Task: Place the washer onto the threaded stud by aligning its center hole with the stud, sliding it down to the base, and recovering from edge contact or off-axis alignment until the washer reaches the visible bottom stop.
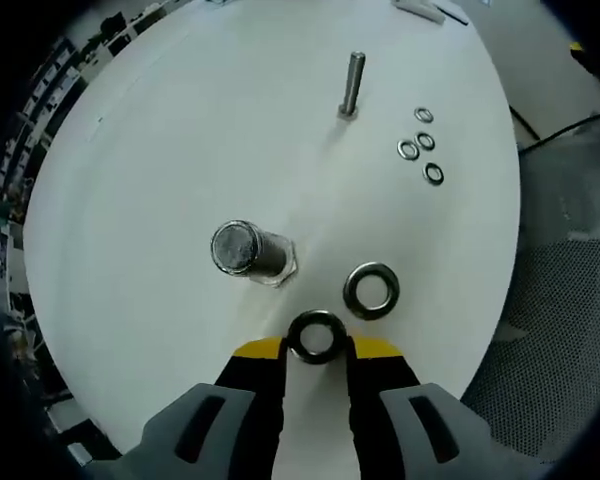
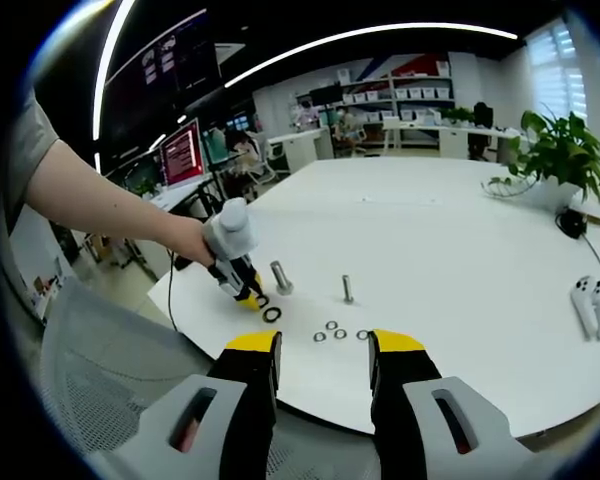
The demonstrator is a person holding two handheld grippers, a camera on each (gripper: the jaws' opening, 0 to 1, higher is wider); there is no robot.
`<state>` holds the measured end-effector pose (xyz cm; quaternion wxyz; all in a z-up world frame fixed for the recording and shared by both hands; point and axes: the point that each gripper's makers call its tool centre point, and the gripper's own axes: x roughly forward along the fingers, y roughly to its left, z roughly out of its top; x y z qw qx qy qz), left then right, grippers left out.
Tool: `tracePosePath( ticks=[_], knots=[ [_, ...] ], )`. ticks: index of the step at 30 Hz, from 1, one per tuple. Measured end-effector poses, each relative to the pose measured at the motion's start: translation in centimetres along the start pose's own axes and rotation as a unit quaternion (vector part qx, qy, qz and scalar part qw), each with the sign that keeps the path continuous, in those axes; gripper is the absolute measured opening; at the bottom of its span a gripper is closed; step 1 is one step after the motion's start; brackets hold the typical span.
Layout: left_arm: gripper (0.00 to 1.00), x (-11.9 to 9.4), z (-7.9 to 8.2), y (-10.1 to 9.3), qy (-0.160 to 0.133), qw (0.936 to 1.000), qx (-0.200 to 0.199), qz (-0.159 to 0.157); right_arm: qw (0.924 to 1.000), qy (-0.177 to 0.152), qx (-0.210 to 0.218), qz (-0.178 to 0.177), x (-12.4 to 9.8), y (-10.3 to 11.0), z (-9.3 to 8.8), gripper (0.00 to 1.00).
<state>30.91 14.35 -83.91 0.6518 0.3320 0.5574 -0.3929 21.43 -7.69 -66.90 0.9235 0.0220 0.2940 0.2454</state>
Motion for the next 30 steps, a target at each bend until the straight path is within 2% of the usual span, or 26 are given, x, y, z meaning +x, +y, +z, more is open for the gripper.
tracePosePath(
  ticks=[5,8,14,17,19,30],
  knots=[
    [0.26,0.04,0.39,-0.19,-0.003,1.0,-0.003,0.0,1.0,0.001,0.0,0.001,0.02,0.01,-0.02,0.37],
    [0.27,0.07,0.31,-0.31,0.01,0.9998,0.019,0.001,1.0,0.0,0.001,0.0,0.0,-0.02,0.03,0.37],
    [0.27,0.17,0.31,-0.24,0.018,0.9997,0.019,0.002,1.0,-0.001,0.001,0.0,-0.01,-0.05,0.01,0.37],
    [0.24,0.13,0.28,-0.57,0.015,0.9994,0.032,0.004,1.0,-0.003,0.004,-0.001,-0.02,-0.1,0.06,0.37],
    [0.21,0.17,0.32,-0.6,0.012,0.9996,0.027,0.002,1.0,-0.003,0.004,-0.001,-0.03,-0.09,0.07,0.37],
    [0.21,0.11,0.35,-0.42,0.006,0.9997,0.025,-0.002,1.0,-0.003,0.004,0.0,-0.01,-0.07,0.08,0.37]
  ],
)
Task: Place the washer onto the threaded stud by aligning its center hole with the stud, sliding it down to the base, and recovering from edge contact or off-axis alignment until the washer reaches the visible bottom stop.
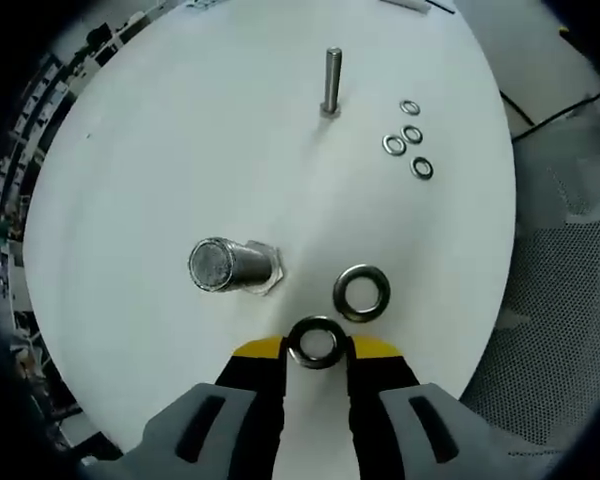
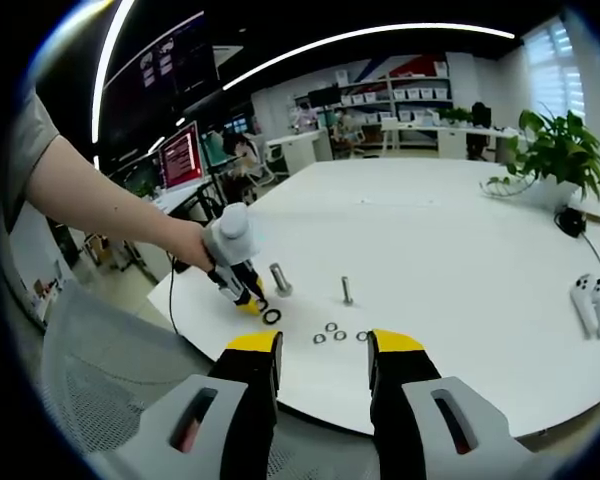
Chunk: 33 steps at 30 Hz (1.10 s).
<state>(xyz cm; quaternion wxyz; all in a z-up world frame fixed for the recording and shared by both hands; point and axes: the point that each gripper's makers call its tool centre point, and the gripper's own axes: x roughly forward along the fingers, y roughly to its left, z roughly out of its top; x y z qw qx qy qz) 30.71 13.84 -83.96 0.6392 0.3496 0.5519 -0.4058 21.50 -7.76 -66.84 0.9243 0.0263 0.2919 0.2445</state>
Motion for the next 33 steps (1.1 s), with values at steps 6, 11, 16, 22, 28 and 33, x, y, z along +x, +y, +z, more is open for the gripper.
tracePosePath(
  ticks=[6,11,16,22,28,33],
  knots=[
    [0.22,-0.05,-0.1,-0.05,-0.009,0.9999,-0.003,0.004,1.0,0.0,0.0,0.001,0.02,0.04,0.03,0.37],
    [0.22,-0.02,-0.09,-0.02,-0.022,0.9997,-0.008,0.003,1.0,0.0,-0.001,0.002,0.04,0.08,0.07,0.37],
    [0.22,-0.06,-0.06,-0.02,-0.019,0.9998,-0.009,-0.003,1.0,0.0,-0.001,0.002,0.03,0.06,0.06,0.37],
    [0.24,-0.09,-0.08,-0.02,-0.009,0.9999,0.006,-0.006,1.0,0.0,-0.001,0.002,0.03,-0.02,0.08,0.37],
    [0.25,-0.05,-0.16,-0.24,-0.003,0.9997,0.023,-0.004,1.0,-0.001,-0.001,0.002,0.03,-0.02,0.07,0.36],
    [0.25,0.04,-0.24,-0.25,-0.002,0.999,0.044,-0.004,1.0,-0.001,-0.001,0.002,0.04,-0.01,0.03,0.36]
  ],
)
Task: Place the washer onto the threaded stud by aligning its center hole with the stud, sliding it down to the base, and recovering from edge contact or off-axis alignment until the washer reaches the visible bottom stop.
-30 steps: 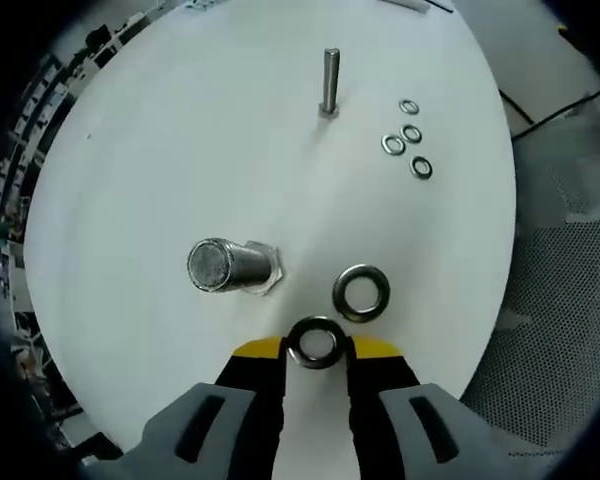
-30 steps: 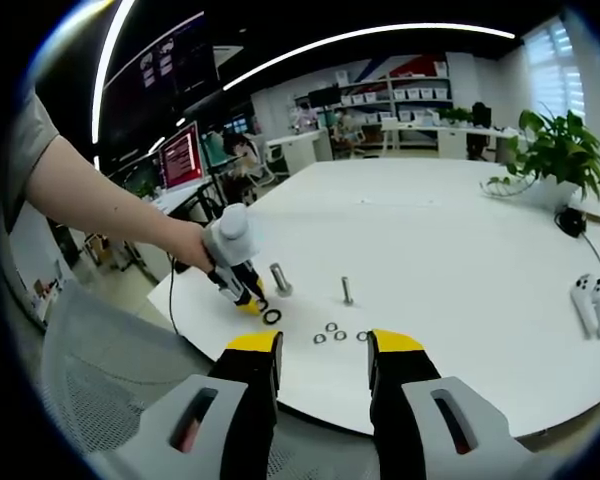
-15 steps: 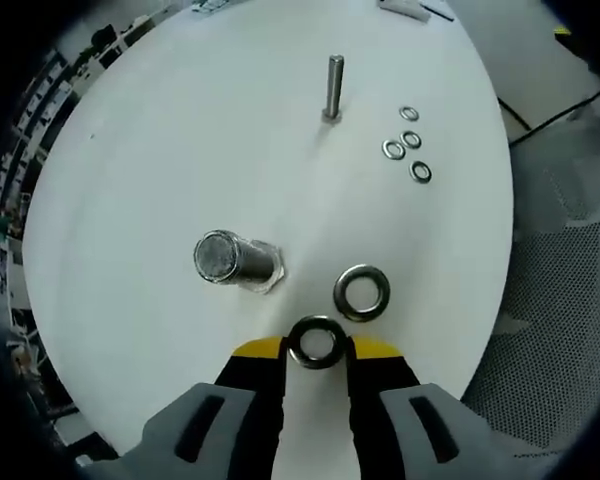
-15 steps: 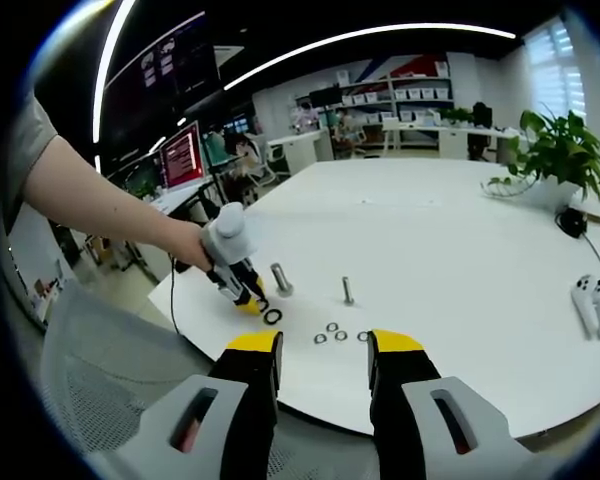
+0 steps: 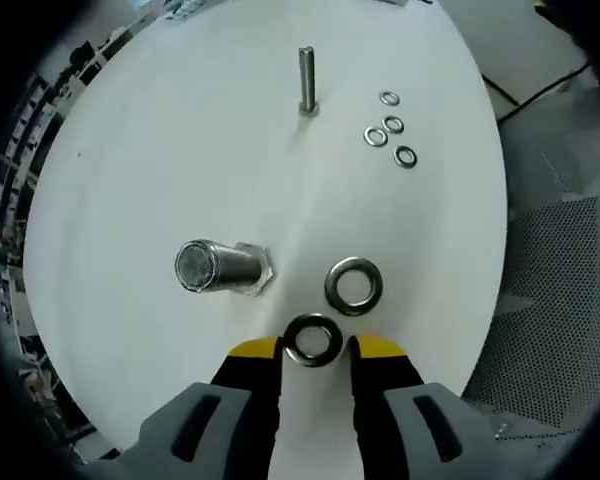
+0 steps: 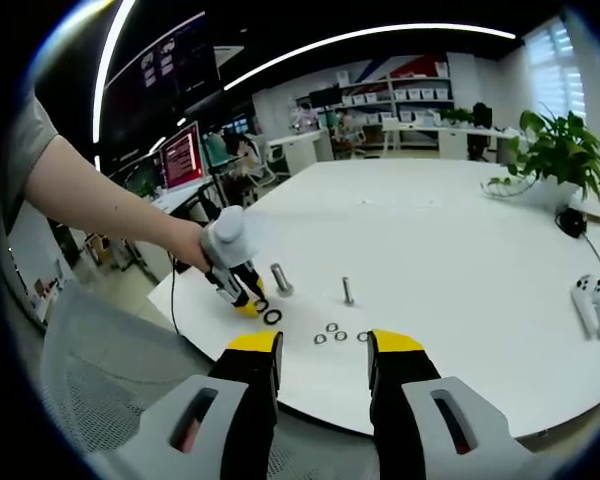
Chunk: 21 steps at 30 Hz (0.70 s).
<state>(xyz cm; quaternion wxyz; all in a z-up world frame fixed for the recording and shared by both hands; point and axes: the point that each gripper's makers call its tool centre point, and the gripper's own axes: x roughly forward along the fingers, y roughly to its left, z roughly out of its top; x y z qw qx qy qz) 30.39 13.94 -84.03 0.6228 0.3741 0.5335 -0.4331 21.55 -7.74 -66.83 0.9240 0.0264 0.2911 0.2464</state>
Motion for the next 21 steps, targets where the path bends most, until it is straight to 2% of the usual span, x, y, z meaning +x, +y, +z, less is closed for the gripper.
tracePosePath(
  ticks=[9,11,14,21],
  knots=[
    [0.25,0.07,0.05,-0.07,0.008,1.0,0.004,-0.002,1.0,0.002,-0.001,0.001,0.05,0.01,-0.03,0.36],
    [0.25,0.05,-0.01,0.05,0.003,1.0,0.002,-0.002,1.0,0.001,-0.001,0.0,0.04,-0.02,-0.02,0.36],
    [0.22,-0.08,0.03,0.31,-0.015,0.9996,-0.025,0.0,1.0,0.002,-0.001,0.0,0.05,-0.01,-0.04,0.36],
    [0.2,-0.04,0.13,0.02,-0.009,0.9999,-0.013,0.005,1.0,0.002,-0.001,0.0,0.06,0.02,-0.06,0.36]
  ],
)
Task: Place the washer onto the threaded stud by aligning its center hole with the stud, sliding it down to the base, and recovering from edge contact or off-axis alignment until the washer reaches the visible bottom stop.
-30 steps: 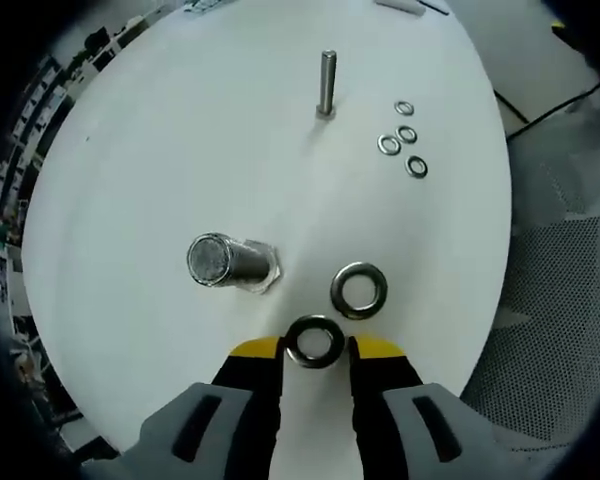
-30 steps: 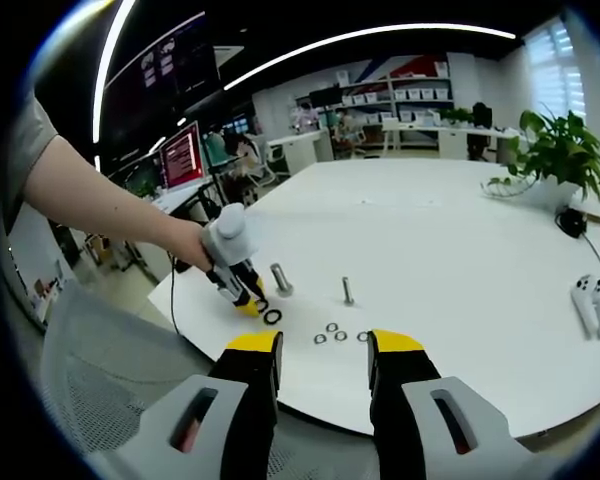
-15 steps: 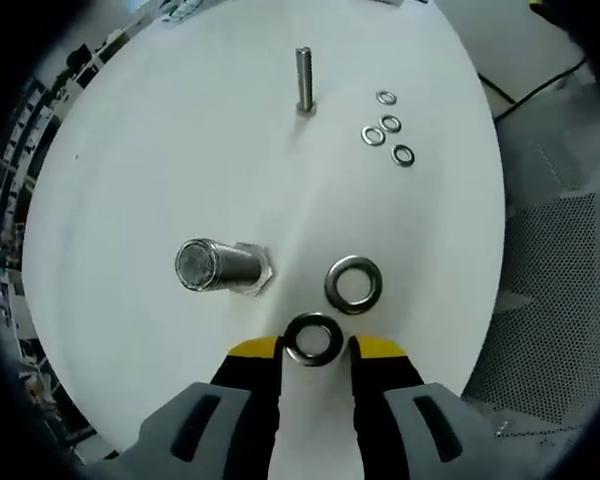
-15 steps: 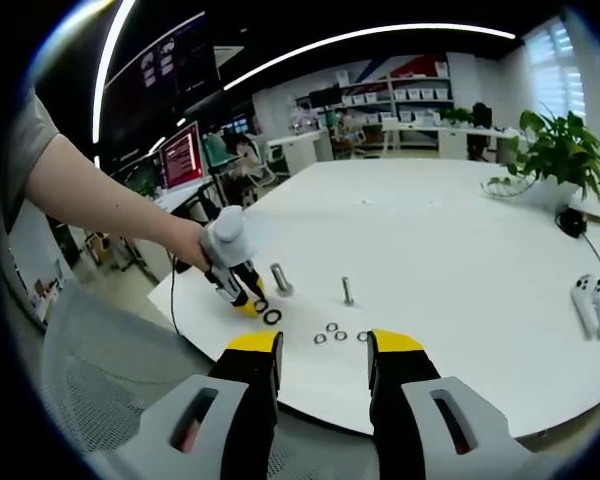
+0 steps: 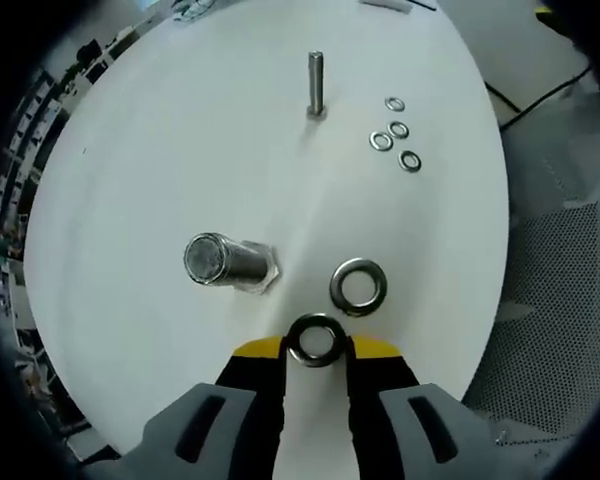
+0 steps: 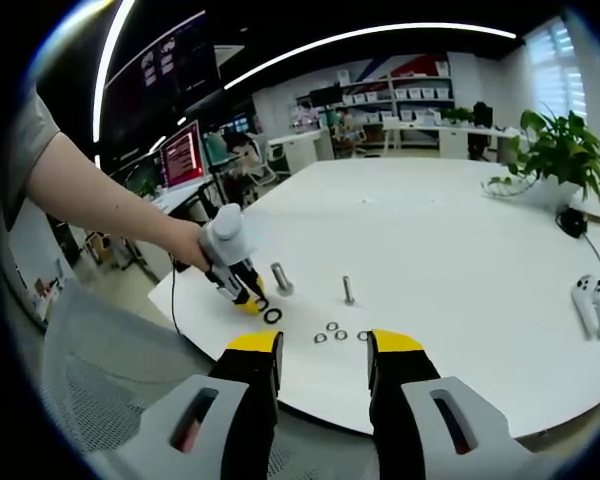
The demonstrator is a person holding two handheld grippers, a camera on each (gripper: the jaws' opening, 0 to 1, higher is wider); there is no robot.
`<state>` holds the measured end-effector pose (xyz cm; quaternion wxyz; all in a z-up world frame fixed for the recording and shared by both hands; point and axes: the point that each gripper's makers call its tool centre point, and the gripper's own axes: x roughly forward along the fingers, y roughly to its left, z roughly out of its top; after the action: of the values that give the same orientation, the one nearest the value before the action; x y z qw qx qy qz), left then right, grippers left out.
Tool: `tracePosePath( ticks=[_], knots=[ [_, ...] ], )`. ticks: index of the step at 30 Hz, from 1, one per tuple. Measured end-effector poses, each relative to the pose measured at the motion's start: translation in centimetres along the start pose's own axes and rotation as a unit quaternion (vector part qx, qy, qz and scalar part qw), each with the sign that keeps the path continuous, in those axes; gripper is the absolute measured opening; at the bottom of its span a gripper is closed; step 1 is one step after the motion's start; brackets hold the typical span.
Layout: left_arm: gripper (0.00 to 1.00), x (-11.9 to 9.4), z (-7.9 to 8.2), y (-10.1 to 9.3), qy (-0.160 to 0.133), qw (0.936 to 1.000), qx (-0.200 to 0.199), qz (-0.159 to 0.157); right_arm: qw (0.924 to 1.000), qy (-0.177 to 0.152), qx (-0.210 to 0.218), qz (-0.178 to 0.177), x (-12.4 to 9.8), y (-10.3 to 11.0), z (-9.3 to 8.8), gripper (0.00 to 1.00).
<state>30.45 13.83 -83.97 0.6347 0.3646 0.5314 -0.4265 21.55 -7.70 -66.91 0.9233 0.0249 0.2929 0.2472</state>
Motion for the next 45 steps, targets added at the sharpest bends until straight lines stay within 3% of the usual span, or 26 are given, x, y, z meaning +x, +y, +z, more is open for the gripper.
tracePosePath(
  ticks=[4,8,18,24,45],
  knots=[
    [0.2,-0.1,0.0,0.3,-0.002,1.0,-0.006,0.001,1.0,0.0,0.0,-0.001,0.0,0.0,0.0,0.36],
    [0.19,-0.3,-0.1,0.4,-0.026,0.9993,-0.028,-0.005,1.0,0.0,0.0,-0.001,0.0,0.0,0.0,0.36],
    [0.19,-0.2,-0.1,0.1,-0.021,0.9995,-0.025,0.004,1.0,-0.001,0.001,0.0,0.0,0.0,0.0,0.36],
    [0.19,-0.8,0.2,0.6,-0.033,0.999,-0.029,0.009,1.0,-0.002,0.001,-0.001,0.0,0.0,0.0,0.36],
    [0.19,-5.8,3.2,0.6,-0.074,0.9962,0.041,0.021,1.0,0.001,-0.002,0.005,0.0,0.2,0.0,0.36]
  ],
)
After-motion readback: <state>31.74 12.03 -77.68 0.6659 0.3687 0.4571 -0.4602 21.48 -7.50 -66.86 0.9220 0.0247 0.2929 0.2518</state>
